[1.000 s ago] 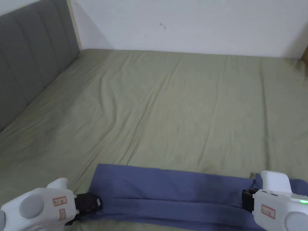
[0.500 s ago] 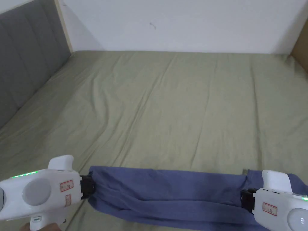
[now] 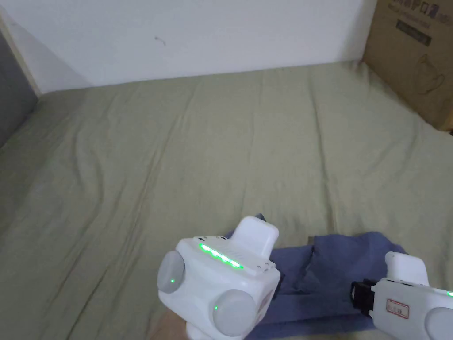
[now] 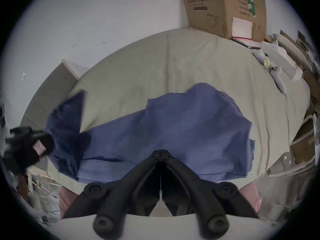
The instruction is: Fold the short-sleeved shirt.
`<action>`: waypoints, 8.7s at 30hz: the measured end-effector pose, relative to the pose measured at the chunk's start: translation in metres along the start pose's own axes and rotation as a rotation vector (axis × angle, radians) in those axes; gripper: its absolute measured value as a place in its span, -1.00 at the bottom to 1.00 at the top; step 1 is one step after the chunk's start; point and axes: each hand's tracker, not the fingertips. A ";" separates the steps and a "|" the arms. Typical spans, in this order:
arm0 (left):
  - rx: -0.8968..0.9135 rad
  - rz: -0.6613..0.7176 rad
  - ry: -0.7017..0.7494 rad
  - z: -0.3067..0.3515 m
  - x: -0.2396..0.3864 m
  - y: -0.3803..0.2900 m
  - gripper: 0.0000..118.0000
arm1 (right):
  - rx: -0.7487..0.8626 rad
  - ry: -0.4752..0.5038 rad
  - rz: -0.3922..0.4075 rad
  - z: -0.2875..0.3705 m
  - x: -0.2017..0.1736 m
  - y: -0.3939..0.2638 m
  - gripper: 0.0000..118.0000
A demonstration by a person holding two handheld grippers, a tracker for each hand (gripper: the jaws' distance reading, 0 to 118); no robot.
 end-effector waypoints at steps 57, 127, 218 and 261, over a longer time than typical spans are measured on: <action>0.003 0.977 -0.287 -0.015 -0.183 -0.147 0.96 | -0.066 0.047 0.039 0.005 -0.048 -0.010 -1.00; -0.238 0.552 -0.408 -0.063 -0.058 0.031 0.86 | -0.084 -0.001 -0.122 0.011 0.042 -0.021 -1.00; -0.084 1.170 -0.689 -0.084 -0.167 -0.146 -0.61 | -0.273 0.048 0.228 -0.069 -0.120 0.007 -1.00; -0.161 0.678 0.447 0.165 -0.344 -0.165 -1.00 | -0.253 0.082 0.190 -0.043 -0.145 -0.006 -1.00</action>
